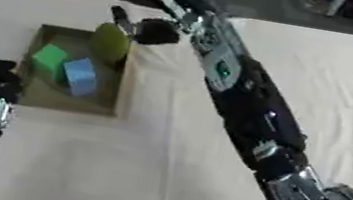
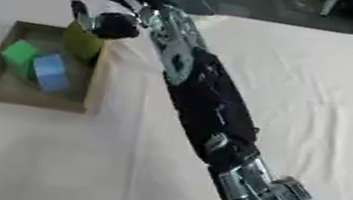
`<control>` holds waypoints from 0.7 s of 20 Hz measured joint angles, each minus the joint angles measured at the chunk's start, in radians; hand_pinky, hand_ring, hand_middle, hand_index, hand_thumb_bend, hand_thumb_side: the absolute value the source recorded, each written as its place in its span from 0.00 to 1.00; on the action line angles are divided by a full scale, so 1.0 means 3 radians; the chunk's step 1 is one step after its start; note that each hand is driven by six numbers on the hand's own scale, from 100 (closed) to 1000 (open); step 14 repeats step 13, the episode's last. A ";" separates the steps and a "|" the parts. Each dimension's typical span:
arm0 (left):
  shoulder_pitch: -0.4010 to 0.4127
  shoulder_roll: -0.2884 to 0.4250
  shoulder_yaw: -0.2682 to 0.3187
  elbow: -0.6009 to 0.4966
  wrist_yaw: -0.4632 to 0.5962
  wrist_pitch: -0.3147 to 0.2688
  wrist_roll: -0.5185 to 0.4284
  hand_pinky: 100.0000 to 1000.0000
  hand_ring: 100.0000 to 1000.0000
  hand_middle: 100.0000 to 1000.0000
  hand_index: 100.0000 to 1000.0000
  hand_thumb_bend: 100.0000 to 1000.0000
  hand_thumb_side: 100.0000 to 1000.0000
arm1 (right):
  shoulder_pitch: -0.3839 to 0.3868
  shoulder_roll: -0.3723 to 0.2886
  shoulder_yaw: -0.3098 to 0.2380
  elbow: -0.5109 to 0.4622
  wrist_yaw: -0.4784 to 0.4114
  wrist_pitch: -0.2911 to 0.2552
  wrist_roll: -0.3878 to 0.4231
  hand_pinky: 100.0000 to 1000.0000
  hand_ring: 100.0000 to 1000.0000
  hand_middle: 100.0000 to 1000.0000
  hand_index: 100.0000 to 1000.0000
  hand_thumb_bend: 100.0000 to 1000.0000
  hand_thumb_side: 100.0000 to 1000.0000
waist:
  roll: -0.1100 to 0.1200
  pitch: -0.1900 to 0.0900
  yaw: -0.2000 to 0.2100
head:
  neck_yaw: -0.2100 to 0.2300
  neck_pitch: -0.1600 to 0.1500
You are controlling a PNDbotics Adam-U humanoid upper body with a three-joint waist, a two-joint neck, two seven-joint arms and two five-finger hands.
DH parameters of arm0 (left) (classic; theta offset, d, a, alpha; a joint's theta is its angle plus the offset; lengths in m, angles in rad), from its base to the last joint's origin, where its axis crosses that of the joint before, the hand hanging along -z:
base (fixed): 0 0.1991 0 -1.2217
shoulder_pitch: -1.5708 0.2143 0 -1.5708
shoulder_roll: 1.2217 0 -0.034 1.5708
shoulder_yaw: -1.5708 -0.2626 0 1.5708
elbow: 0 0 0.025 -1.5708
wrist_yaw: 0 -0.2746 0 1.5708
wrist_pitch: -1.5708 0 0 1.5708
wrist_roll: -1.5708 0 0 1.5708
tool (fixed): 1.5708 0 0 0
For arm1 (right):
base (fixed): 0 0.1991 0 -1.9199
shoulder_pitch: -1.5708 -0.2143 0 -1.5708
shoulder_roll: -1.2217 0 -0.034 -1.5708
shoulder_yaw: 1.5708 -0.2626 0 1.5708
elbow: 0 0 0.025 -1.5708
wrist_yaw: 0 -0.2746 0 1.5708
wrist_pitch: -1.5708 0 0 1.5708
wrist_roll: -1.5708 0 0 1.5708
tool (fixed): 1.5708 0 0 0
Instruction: Pick up objects on the table and place them in the box.
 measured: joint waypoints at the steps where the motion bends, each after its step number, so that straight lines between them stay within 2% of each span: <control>1: 0.0005 0.0001 0.0003 0.0000 -0.0001 0.0000 0.0008 0.50 0.56 0.53 0.75 0.00 0.30 | 0.0082 -0.0099 0.0009 -0.0208 -0.0272 0.0078 0.0031 0.87 0.82 0.74 0.93 0.00 0.44 | 0.0001 -0.0007 -0.0023 | 0.0023 0.0011; 3: 0.0014 0.0002 0.0018 0.0000 -0.0006 0.0002 0.0025 0.50 0.56 0.53 0.75 0.00 0.30 | 0.0268 -0.0287 -0.0004 -0.0615 -0.0730 0.0241 0.0058 0.85 0.80 0.72 0.91 0.00 0.48 | 0.0004 -0.0018 -0.0068 | 0.0072 0.0030; 5: 0.0015 0.0003 0.0028 0.0000 -0.0011 0.0006 0.0041 0.50 0.56 0.53 0.75 0.00 0.30 | 0.0485 -0.0440 -0.0052 -0.0977 -0.1114 0.0386 0.0044 0.85 0.80 0.72 0.88 0.00 0.47 | 0.0007 -0.0030 -0.0108 | 0.0119 0.0046; 8: 0.0028 0.0005 0.0052 0.0000 -0.0015 0.0012 0.0070 0.50 0.56 0.53 0.75 0.00 0.30 | 0.0885 -0.0604 -0.0192 -0.1415 -0.1570 0.0550 -0.0019 0.84 0.80 0.71 0.87 0.00 0.47 | 0.0011 -0.0040 -0.0178 | 0.0210 0.0075; 13: 0.0058 0.0030 0.0087 0.0000 -0.0026 0.0015 0.0118 0.50 0.56 0.54 0.75 0.00 0.30 | 0.1568 -0.0671 -0.0489 -0.1871 -0.1916 0.0661 -0.0211 0.83 0.78 0.70 0.87 0.00 0.48 | 0.0038 -0.0055 -0.0331 | 0.0366 0.0140; 14: 0.0058 0.0030 0.0087 0.0000 -0.0026 0.0015 0.0118 0.50 0.56 0.54 0.75 0.00 0.30 | 0.1568 -0.0671 -0.0489 -0.1871 -0.1916 0.0661 -0.0211 0.83 0.78 0.70 0.87 0.00 0.48 | 0.0038 -0.0055 -0.0331 | 0.0366 0.0140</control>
